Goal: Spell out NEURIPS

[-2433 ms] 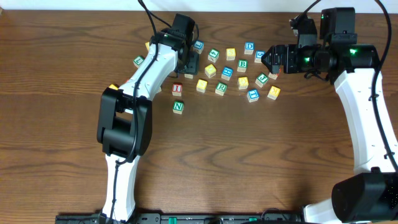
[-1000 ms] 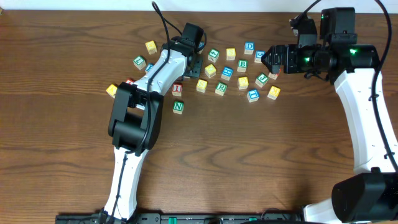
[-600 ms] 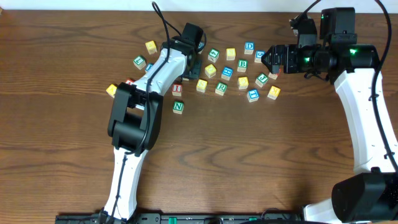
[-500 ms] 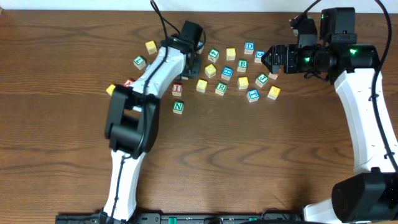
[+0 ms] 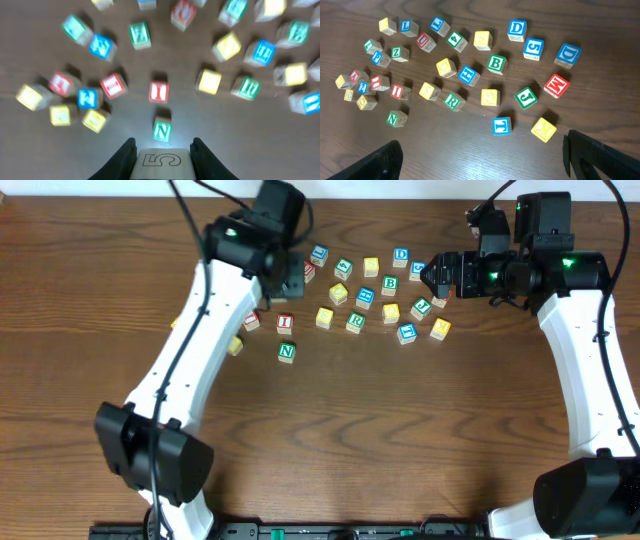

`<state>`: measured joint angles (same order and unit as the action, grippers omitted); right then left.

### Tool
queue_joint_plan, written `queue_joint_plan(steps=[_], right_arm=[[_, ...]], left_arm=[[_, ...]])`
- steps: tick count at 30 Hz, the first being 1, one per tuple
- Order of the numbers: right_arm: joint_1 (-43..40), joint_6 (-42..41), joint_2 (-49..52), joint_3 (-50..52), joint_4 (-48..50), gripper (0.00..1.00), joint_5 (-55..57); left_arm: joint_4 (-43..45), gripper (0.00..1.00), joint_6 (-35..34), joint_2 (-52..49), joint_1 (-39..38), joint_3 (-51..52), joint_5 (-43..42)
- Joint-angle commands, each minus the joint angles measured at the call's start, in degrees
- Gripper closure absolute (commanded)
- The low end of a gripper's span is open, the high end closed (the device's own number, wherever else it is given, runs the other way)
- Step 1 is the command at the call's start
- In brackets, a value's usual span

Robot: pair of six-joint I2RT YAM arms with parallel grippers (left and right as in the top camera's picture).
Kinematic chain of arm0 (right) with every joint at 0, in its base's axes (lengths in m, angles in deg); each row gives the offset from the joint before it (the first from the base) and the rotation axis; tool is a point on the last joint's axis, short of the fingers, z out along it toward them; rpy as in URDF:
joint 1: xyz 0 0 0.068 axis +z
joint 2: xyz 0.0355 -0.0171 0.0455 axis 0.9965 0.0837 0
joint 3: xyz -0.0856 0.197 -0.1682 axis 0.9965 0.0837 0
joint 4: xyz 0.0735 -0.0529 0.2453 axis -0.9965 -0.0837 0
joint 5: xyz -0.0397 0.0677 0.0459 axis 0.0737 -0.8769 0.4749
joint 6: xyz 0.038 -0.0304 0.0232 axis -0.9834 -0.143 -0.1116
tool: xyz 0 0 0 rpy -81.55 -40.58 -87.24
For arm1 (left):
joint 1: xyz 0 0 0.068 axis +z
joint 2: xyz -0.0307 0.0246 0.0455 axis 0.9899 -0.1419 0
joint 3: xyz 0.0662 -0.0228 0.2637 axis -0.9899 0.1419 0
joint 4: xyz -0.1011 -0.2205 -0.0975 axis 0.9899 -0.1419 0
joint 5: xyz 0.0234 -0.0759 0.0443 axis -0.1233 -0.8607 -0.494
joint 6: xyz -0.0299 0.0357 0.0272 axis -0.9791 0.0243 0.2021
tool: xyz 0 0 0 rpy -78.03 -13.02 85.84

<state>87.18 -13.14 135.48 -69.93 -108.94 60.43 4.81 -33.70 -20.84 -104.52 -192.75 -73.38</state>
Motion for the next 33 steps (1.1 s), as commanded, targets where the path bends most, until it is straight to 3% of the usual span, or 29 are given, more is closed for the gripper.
queue_joint_plan(steps=[1, 10, 20, 33], right_arm=[[-0.4, 0.7, 0.0, -0.9, -0.1, 0.01, -0.1], [-0.4, 0.7, 0.0, -0.9, -0.1, 0.01, -0.2], [-0.4, 0.7, 0.0, -0.9, -0.1, 0.01, -0.1], [-0.4, 0.7, 0.0, -0.9, -0.1, 0.01, -0.2]], left_arm=[[-0.2, 0.75, -4.2, -2.2, -2.8, 5.6, 0.3], [11.3, 0.75, -7.7, -2.5, -7.4, 21.5, 0.3], [23.8, 0.75, -7.6, -2.5, -8.4, 31.7, 0.3], [29.1, 0.75, -6.3, -3.7, -8.4, 33.8, 0.3]])
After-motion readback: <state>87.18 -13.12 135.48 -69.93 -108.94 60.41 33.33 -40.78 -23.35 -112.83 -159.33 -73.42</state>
